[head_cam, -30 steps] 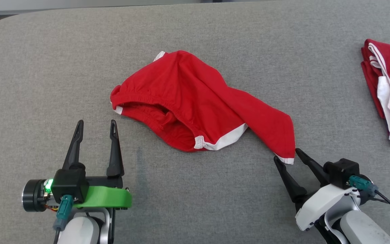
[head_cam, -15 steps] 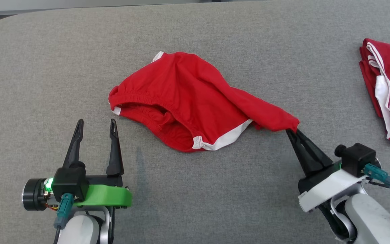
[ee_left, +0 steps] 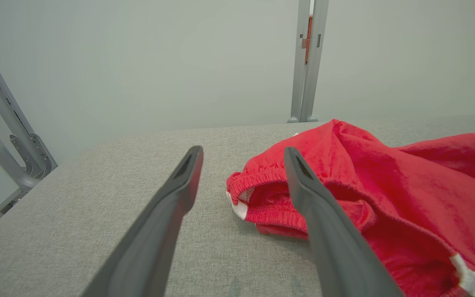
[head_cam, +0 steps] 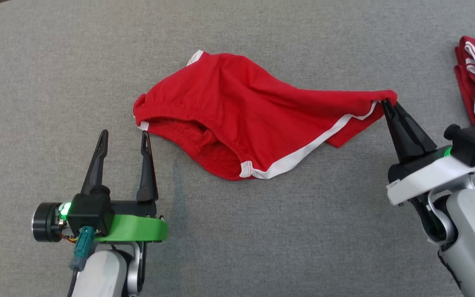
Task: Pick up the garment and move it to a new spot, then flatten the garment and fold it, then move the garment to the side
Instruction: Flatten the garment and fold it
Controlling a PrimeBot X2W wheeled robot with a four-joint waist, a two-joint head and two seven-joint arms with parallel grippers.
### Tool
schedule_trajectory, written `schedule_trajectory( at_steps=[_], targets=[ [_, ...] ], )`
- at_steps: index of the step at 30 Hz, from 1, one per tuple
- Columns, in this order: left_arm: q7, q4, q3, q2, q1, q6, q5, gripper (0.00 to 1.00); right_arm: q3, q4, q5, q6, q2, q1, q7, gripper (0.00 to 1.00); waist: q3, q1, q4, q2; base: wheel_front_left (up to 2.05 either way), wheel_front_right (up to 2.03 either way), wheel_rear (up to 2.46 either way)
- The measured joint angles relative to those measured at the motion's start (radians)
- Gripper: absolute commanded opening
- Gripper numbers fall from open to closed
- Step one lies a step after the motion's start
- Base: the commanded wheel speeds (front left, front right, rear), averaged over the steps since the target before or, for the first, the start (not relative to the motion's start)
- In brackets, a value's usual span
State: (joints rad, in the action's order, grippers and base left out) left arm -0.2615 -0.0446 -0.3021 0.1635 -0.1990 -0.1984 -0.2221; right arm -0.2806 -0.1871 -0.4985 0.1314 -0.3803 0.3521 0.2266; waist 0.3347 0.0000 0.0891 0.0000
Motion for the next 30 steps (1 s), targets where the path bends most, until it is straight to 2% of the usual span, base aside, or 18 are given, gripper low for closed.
schedule_trajectory(
  at_steps=[9,10,11,12,15,19,24,30],
  targets=[
    [0.000,-0.006,-0.010,-0.027,-0.042,0.015,0.024,1.00,0.004,-0.173,-0.065,0.000,-0.012,0.125,-0.025,0.00,0.069,0.0000,0.037,0.0000,0.00,0.00,0.00],
    [0.000,-0.007,-0.010,-0.029,-0.045,0.018,0.026,1.00,0.002,-0.195,-0.067,0.000,-0.014,0.139,-0.022,0.34,0.077,0.0000,0.040,0.0000,0.00,0.00,0.00],
    [0.000,-0.008,-0.010,-0.031,-0.048,0.020,0.028,1.00,0.001,-0.212,-0.069,0.000,-0.016,0.150,-0.019,0.93,0.082,0.0000,0.043,0.0000,0.00,0.00,0.00],
    [0.000,-0.010,-0.010,-0.033,-0.051,0.022,0.031,1.00,0.003,-0.229,-0.071,0.000,-0.017,0.162,-0.011,1.00,0.088,0.0000,0.045,0.0000,0.00,0.00,0.00],
    [0.000,-0.016,-0.006,-0.037,-0.053,0.023,0.038,1.00,0.024,-0.259,-0.064,0.000,-0.014,0.181,0.016,1.00,0.096,0.0001,0.045,0.0000,0.00,0.00,0.00],
    [0.000,-0.024,0.002,-0.038,-0.053,0.027,0.041,1.00,0.069,-0.230,-0.001,0.000,-0.012,0.170,0.032,1.00,0.087,0.0001,0.032,0.0000,0.00,0.00,0.00],
    [-0.001,-0.029,0.015,-0.030,-0.046,0.029,0.047,1.00,0.186,-0.073,0.104,0.000,0.000,0.068,0.036,1.00,0.059,0.0000,0.002,0.0000,0.00,0.00,0.00],
    [-0.001,-0.038,0.029,-0.017,-0.022,0.034,0.044,1.00,0.246,0.060,0.159,0.000,0.029,-0.087,0.036,1.00,0.018,0.0000,-0.041,0.0000,0.00,0.00,0.00]
  ],
)
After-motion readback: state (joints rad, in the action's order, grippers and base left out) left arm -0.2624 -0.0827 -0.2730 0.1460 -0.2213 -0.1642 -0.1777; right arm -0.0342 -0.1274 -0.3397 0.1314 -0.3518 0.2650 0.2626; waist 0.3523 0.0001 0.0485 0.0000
